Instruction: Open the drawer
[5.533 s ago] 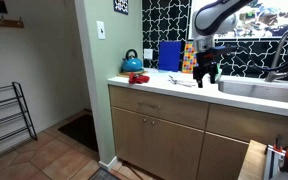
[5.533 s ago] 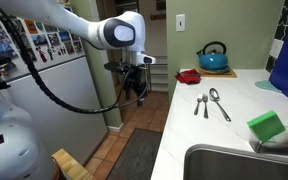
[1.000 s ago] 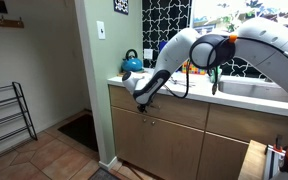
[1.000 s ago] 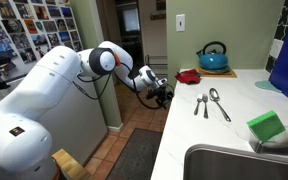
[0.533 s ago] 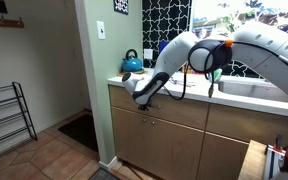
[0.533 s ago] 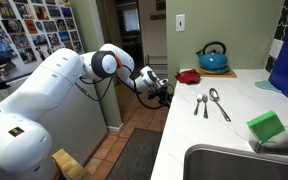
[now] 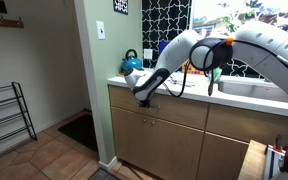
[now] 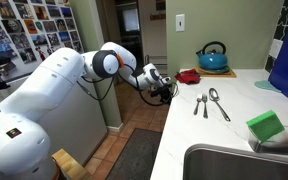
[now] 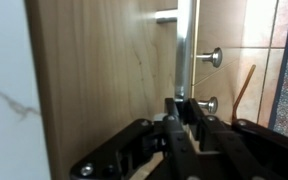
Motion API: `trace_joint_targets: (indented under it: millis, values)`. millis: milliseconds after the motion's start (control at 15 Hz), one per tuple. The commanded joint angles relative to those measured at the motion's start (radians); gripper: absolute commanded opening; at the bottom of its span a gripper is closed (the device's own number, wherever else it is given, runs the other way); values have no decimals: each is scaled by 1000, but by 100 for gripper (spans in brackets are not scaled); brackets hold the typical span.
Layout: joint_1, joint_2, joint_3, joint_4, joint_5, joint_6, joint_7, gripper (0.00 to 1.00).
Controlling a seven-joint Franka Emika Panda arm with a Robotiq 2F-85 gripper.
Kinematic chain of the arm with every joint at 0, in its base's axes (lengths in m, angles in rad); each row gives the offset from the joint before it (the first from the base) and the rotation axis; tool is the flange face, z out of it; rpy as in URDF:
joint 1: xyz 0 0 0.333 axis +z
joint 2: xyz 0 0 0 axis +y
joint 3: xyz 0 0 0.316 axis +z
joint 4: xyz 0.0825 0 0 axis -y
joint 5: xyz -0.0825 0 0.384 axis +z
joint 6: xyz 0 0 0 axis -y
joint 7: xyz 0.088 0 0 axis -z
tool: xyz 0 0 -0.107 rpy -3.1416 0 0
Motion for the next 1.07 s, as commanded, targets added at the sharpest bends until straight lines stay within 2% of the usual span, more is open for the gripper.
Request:
trace_joint_targets:
  millis: [0, 267, 533, 1000]
  values:
    - [-2, -31, 76, -12, 97, 33, -92, 4]
    - [10, -44, 95, 1, 152, 4, -160, 4]
    - [15, -43, 129, 39, 197, -77, -218, 4]
    - [80, -28, 156, 91, 197, -210, -192, 4]
